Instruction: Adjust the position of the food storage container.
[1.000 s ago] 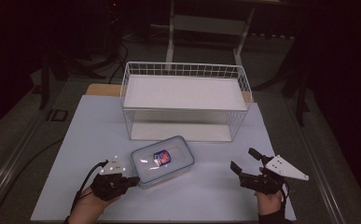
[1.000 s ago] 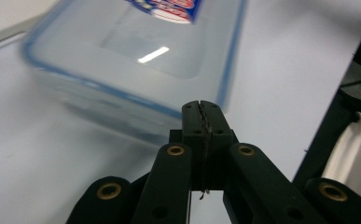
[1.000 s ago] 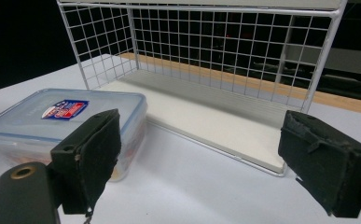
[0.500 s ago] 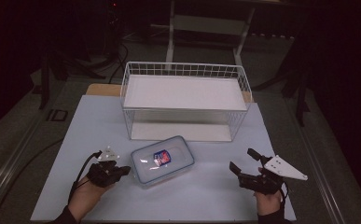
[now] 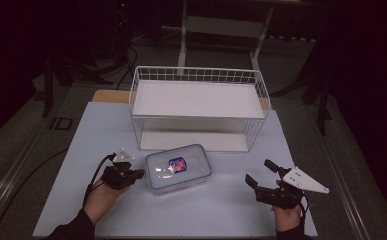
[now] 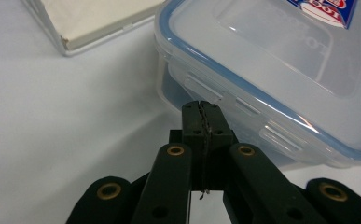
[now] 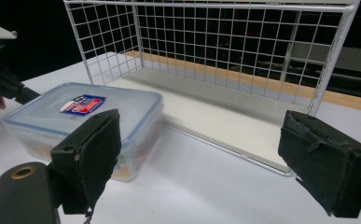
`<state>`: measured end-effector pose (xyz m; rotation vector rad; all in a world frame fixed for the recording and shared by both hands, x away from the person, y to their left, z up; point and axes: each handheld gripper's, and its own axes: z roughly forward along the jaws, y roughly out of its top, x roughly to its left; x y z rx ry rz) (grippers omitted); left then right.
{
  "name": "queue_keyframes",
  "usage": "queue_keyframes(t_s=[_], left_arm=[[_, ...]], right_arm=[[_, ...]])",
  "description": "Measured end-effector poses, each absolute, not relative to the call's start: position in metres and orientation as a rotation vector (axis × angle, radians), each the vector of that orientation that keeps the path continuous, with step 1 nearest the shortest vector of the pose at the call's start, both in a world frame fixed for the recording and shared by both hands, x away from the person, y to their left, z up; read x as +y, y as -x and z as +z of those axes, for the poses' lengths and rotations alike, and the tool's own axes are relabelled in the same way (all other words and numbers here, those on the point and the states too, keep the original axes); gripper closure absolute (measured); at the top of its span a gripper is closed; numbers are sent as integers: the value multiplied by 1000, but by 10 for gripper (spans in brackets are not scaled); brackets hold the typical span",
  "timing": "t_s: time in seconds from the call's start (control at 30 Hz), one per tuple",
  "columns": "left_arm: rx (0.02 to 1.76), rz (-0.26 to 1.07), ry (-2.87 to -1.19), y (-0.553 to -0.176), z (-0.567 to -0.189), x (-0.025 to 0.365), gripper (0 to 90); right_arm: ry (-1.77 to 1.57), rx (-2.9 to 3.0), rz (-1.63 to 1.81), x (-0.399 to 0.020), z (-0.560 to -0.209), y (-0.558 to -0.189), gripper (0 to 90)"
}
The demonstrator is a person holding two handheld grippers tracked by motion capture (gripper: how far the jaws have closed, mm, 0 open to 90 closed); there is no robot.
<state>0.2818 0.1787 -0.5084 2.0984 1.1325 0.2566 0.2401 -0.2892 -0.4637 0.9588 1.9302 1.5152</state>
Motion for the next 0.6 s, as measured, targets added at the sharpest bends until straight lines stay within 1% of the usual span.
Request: queue_keyframes(t_s=[0.17,0.37,0.6], left_arm=[[1131,251,-2104,-290,-512,175,900],[1113,276,-2112,-301,-509,166,899],[1095,251,-2117,-316,-513,155,899]], right_arm=[[-954,1937,1514,-288,-464,-240,130],[-947,1945,1512,-286,-465,-240,130],[-938,1954,1513,-284,-465,-240,129]])
